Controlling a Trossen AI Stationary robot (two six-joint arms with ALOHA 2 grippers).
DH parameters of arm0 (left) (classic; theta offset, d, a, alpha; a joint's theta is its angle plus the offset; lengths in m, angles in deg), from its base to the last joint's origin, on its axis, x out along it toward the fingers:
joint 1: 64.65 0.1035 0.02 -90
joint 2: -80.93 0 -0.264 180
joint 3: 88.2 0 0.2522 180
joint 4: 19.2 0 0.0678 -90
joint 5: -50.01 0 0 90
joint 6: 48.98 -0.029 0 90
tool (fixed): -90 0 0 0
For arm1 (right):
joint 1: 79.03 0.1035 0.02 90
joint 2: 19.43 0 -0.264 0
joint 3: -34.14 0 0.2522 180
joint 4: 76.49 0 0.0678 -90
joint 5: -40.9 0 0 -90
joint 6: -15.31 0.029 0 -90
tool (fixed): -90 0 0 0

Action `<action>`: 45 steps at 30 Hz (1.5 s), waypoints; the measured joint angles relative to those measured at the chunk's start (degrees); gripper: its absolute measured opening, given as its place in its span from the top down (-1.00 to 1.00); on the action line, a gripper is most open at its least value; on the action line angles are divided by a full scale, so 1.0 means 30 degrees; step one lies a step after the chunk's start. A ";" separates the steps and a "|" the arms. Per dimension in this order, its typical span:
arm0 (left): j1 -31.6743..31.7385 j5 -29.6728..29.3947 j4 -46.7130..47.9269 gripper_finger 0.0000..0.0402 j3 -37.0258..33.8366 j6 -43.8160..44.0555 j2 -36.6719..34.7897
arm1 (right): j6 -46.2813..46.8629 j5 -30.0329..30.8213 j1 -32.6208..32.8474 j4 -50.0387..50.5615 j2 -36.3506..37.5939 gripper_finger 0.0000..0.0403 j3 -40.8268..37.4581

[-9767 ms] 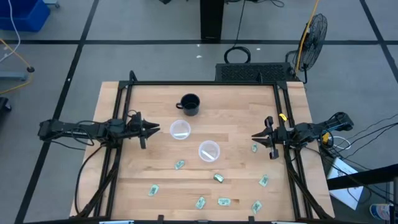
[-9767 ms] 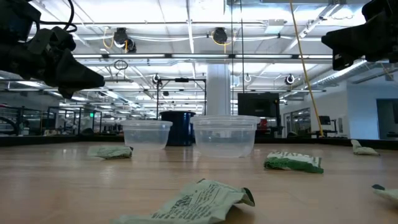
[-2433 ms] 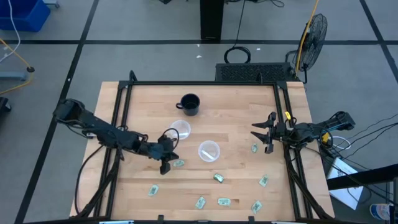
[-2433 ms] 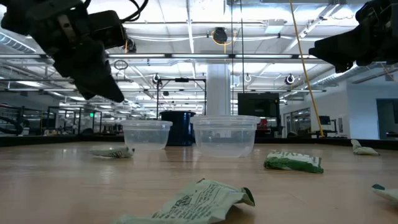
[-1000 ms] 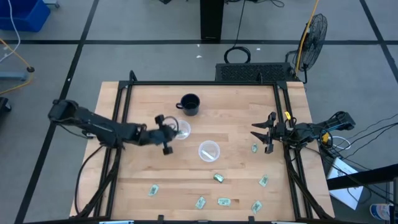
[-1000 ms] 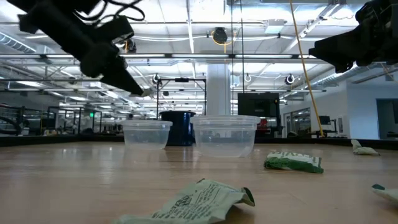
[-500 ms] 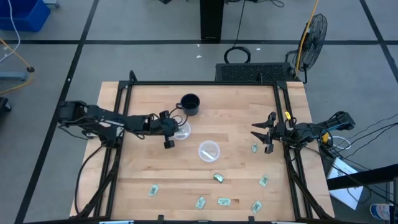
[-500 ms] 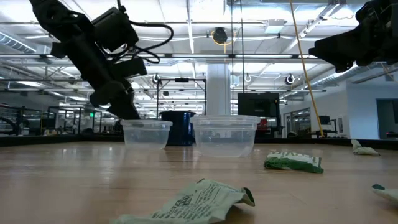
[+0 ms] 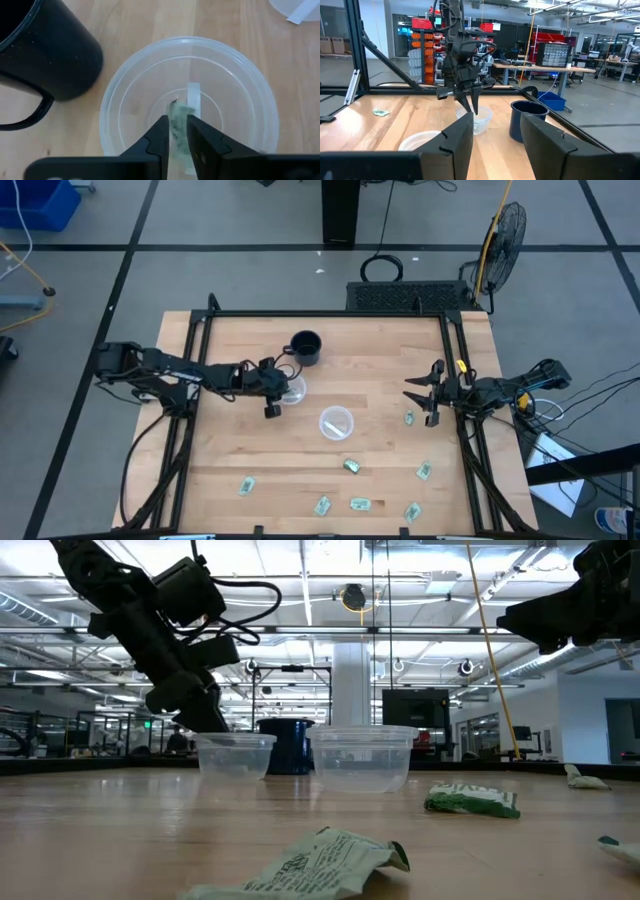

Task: Pick and place Stevia / Truvia into bins
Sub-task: Put the stevia packet into the bottom round transparent container

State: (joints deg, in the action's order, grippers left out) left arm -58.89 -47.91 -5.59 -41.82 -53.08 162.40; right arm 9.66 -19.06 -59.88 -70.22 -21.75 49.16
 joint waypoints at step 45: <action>-0.0080 -0.0881 0.3985 0.60 0.5726 -0.1958 -0.1304 | 1.4999 -0.1562 0.0015 1.4129 -1.5569 0.23 0.7464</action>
State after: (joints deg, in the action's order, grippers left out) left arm -59.13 -50.55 6.36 -24.64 -58.96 158.49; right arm 54.66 -23.74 -59.83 -27.83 -68.46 71.55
